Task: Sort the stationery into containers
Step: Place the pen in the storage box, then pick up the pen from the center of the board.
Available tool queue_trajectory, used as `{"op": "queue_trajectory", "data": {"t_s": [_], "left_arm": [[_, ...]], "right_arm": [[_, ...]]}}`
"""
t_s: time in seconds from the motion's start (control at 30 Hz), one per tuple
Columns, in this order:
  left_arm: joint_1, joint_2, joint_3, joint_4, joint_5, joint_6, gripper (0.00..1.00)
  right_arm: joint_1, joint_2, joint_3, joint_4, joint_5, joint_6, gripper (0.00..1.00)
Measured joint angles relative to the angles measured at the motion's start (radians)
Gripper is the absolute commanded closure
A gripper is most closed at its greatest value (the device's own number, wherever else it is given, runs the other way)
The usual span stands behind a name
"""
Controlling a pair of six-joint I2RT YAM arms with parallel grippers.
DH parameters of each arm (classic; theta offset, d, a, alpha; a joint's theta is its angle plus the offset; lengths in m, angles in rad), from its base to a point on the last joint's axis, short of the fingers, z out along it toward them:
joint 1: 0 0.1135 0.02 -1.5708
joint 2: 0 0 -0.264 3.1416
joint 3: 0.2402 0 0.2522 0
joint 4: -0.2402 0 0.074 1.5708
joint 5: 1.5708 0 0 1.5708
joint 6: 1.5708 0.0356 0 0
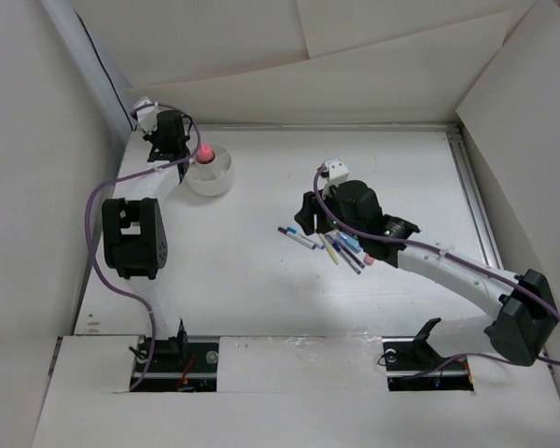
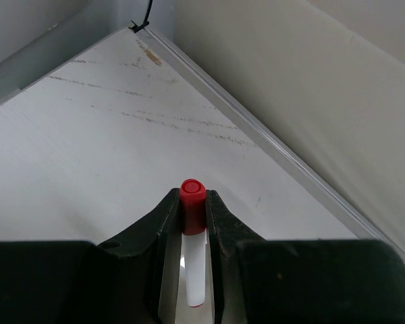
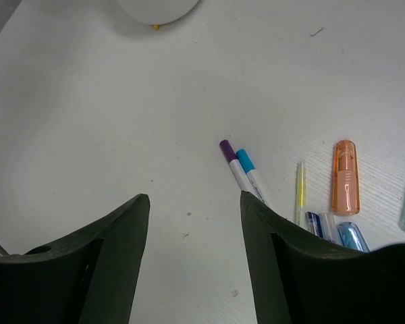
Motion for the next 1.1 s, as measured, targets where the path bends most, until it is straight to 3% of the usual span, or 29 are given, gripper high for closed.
{"op": "queue_trajectory", "data": {"t_s": [0.1,0.27,0.4,0.5,0.63,0.67,0.73,0.83,0.97,1.03,1.1], "left_arm": [[-0.013,0.014,0.000,0.022,-0.016,0.019,0.85],[-0.045,0.018,-0.017,0.069,-0.045,0.039,0.60],[-0.061,0.016,-0.054,0.090,-0.054,0.046,0.53],[-0.061,0.002,-0.080,0.087,-0.055,0.048,0.53],[-0.059,-0.078,-0.121,0.081,-0.040,0.037,0.60],[-0.058,-0.114,-0.139,0.083,-0.029,0.030,0.62],[-0.059,-0.210,-0.186,0.091,-0.002,0.003,0.65],[-0.084,-0.387,-0.291,0.137,0.020,-0.042,0.67],[-0.205,-0.592,-0.459,0.240,0.027,-0.097,0.70],[-0.290,-0.650,-0.554,0.286,0.033,-0.121,0.72],[-0.376,-0.668,-0.639,0.303,0.042,-0.142,0.73]], "right_arm": [[0.000,0.001,0.000,0.000,0.010,0.000,0.38],[0.000,0.010,0.000,0.001,0.014,0.000,0.37],[0.000,0.015,0.000,0.000,0.017,0.000,0.37],[0.000,0.015,0.000,0.000,0.025,0.000,0.39],[0.000,0.020,0.000,0.002,0.037,0.001,0.77],[0.000,0.024,0.000,0.004,0.041,0.001,0.91],[0.000,0.042,0.000,0.004,0.051,0.008,1.00],[0.000,0.082,0.004,-0.005,0.067,0.017,1.00],[0.000,0.132,0.009,-0.036,0.077,0.043,0.85],[0.000,0.144,0.007,-0.045,0.079,0.055,0.70],[0.000,0.154,0.004,-0.052,0.085,0.066,0.65]]}}
